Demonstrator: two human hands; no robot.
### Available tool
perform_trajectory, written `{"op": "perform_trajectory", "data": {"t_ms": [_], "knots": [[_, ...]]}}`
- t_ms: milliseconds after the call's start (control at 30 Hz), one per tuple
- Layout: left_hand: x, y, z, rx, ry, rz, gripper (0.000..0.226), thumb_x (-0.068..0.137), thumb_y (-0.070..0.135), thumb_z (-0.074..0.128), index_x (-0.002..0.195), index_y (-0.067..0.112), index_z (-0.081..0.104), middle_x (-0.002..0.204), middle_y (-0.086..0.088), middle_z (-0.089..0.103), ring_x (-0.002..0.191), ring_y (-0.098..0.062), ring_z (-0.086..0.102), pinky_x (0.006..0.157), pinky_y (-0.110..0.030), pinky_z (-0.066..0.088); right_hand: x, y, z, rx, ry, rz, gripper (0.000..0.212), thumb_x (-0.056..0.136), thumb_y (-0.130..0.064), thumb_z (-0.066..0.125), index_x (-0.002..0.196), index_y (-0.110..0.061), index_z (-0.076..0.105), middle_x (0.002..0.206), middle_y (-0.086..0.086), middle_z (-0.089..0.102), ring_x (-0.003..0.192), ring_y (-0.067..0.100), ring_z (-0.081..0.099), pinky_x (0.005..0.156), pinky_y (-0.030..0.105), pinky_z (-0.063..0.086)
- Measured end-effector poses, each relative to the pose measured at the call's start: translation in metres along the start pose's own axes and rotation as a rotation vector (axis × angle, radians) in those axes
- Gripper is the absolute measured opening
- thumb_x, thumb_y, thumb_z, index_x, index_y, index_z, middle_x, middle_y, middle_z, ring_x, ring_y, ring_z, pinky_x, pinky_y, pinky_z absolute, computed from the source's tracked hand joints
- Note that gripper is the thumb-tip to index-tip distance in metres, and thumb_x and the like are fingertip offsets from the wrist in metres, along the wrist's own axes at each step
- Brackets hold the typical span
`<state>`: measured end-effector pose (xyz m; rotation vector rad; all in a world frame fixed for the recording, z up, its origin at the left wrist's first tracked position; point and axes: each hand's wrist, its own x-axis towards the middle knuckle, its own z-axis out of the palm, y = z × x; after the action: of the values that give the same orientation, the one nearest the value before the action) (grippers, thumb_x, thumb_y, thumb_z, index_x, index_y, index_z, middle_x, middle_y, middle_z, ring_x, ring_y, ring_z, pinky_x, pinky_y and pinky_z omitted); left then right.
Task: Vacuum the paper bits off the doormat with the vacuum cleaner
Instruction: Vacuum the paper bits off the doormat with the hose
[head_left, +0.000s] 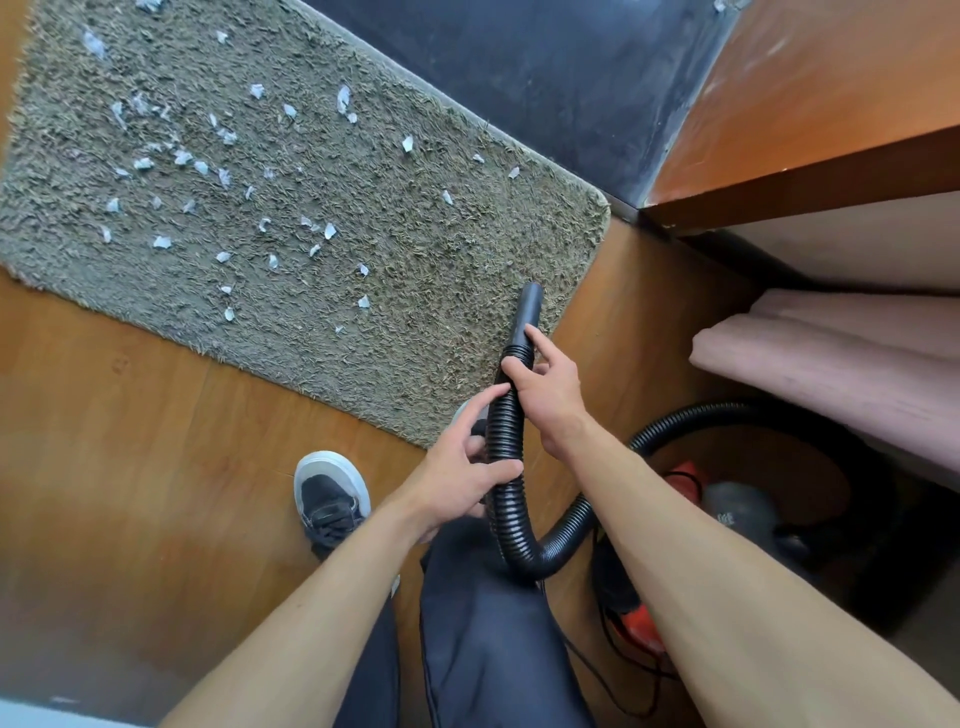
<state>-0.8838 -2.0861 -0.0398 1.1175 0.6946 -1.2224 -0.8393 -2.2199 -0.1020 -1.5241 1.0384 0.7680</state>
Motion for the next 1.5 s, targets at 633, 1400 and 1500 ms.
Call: {"op": "perform_trajectory", "data": {"t_ms": [633,1400,1500], "knots": [[0.004,0.041,-0.047,-0.1,0.201,0.134,0.078,0.095,0.001,0.063,0.14,0.058,0.034,0.112,-0.009,0.074,0.087,-0.013,0.07,0.075,-0.047,0.06,0.041,-0.068,0.077,-0.233,-0.183,-0.189,0.066,0.08,-0.017,0.07,0.143,-0.025,0.051,0.099,0.004,0.064,0.078,0.013,0.06,0.095,0.045,0.054],[0.004,0.04,-0.055,-0.128,0.192,0.119,0.08,0.095,0.001,0.063,0.14,0.059,0.033,0.114,-0.007,0.075,0.094,-0.022,0.071,0.083,-0.056,0.056,0.046,-0.068,0.087,-0.334,-0.181,-0.217,0.075,0.07,-0.029,0.071,0.142,-0.028,0.052,0.114,0.007,0.069,0.1,0.025,0.068,0.099,0.046,0.052],[-0.002,0.03,-0.06,-0.185,0.23,0.12,0.079,0.095,0.0,0.061,0.138,0.06,0.034,0.114,-0.006,0.075,0.094,-0.023,0.069,0.085,-0.057,0.055,0.043,-0.068,0.099,-0.399,-0.221,-0.231,0.068,0.077,-0.022,0.074,0.142,-0.028,0.052,0.116,0.008,0.07,0.102,0.024,0.068,0.101,0.042,0.051]]}}
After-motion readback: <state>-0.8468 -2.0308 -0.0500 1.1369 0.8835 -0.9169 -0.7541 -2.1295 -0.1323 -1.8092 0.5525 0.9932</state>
